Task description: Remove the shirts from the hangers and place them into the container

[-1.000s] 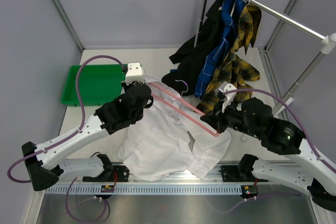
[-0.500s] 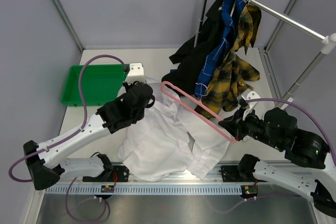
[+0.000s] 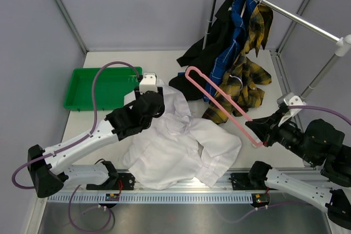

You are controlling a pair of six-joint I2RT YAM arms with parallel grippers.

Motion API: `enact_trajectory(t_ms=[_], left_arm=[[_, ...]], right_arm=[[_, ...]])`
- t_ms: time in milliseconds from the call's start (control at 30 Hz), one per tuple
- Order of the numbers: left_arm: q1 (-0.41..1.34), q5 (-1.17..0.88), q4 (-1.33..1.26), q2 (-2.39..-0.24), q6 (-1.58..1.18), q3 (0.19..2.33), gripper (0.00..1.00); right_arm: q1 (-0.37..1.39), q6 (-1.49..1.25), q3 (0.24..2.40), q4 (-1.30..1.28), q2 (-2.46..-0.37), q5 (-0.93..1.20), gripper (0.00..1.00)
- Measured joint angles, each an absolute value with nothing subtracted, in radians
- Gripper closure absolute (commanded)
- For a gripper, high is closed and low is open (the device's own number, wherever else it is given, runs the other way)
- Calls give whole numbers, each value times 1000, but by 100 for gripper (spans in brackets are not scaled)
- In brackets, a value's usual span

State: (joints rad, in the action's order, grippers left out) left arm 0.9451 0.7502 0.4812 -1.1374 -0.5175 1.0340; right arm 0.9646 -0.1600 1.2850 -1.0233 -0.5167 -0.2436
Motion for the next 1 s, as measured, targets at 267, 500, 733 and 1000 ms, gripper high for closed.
enact_trajectory(t_ms=[267, 500, 733, 1000], left_arm=[[944, 700, 490, -1145, -527, 1025, 6], [944, 671, 548, -1143, -508, 1066, 1], [925, 650, 601, -1097, -442, 1173, 1], [833, 653, 602, -986, -352, 1193, 1]], right_arm=[[965, -135, 1320, -971, -489, -355, 100], [965, -92, 1337, -882, -484, -488, 100], [965, -60, 1335, -791, -408, -646, 100], [964, -92, 1355, -844, -395, -803, 100]])
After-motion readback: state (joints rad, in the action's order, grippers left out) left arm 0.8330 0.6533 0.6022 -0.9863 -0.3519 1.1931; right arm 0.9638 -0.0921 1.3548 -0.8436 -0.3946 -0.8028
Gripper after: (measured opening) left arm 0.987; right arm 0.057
